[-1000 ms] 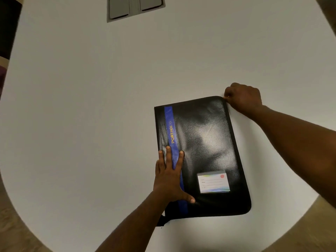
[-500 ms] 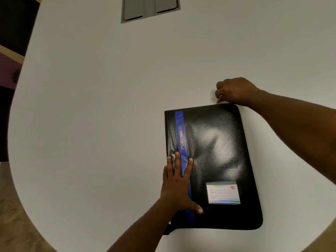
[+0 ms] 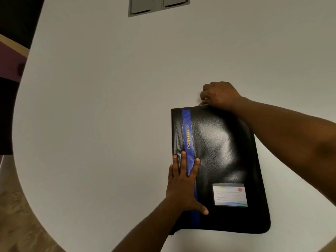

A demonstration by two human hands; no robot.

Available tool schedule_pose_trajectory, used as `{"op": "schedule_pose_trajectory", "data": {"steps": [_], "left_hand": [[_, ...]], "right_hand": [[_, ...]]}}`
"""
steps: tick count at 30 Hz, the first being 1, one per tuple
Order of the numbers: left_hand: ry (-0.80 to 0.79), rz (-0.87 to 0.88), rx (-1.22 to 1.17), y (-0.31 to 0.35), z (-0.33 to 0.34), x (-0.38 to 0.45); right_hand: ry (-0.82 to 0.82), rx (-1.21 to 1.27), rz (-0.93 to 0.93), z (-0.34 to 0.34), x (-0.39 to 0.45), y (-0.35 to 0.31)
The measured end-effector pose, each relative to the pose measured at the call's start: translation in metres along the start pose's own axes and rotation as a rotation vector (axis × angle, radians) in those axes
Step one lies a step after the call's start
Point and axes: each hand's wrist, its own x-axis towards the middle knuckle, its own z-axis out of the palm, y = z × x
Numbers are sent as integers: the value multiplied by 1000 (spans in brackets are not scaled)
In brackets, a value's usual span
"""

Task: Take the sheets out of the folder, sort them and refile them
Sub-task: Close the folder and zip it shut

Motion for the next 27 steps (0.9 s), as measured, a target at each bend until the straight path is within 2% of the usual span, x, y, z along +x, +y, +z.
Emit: {"op": "schedule_pose_trajectory", "data": {"steps": [12, 17, 22, 25, 27], "left_hand": [[36, 1, 15, -4, 8, 3], [47, 10, -12, -5, 11, 5], [58, 23, -37, -6, 12, 5], [66, 36, -44, -7, 13, 4], [82, 47, -40, -7, 14, 3]], "right_hand": [[8, 15, -20, 12, 50, -59], [-18, 45, 77, 18, 49, -64], [-13, 231, 293, 14, 29, -74], [72, 316, 330, 15, -6, -80], [156, 288, 334, 23, -35, -80]]}}
